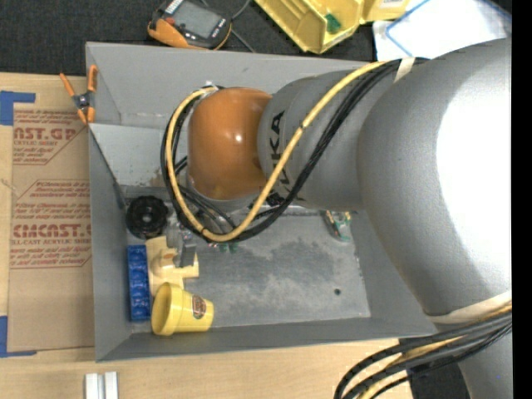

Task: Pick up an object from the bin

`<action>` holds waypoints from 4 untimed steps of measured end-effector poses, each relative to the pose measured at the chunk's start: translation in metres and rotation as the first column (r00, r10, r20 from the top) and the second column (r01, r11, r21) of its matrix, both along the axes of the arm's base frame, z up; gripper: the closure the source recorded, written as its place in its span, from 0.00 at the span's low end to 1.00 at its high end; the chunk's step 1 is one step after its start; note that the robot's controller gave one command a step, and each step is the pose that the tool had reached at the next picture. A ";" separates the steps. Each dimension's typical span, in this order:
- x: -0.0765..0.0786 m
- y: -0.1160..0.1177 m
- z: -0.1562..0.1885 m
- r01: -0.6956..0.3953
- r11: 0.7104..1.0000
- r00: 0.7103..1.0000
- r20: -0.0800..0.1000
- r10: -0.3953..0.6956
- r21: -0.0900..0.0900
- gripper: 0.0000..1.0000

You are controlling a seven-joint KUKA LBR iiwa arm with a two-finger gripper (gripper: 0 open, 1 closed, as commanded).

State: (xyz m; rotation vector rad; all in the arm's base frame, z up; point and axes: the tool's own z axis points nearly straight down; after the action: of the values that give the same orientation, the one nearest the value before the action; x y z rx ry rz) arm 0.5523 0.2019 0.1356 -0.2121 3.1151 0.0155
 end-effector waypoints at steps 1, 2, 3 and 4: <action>0.000 0.000 0.000 0.000 1.000 1.000 0.000 0.000 0.000 1.00; 0.009 -0.010 -0.059 0.020 1.000 1.000 -0.006 -0.020 0.006 1.00; 0.013 -0.005 -0.053 -0.019 1.000 1.000 -0.008 0.019 -0.002 1.00; 0.027 -0.023 -0.002 0.039 0.999 0.999 -0.005 -0.039 0.005 1.00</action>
Offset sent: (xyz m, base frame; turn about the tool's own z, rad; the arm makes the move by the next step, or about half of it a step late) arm 0.0088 -0.0155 -0.0656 0.0243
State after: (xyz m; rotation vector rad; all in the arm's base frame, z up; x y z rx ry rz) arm 0.5791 0.1793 0.1332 -0.1514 3.1232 0.0241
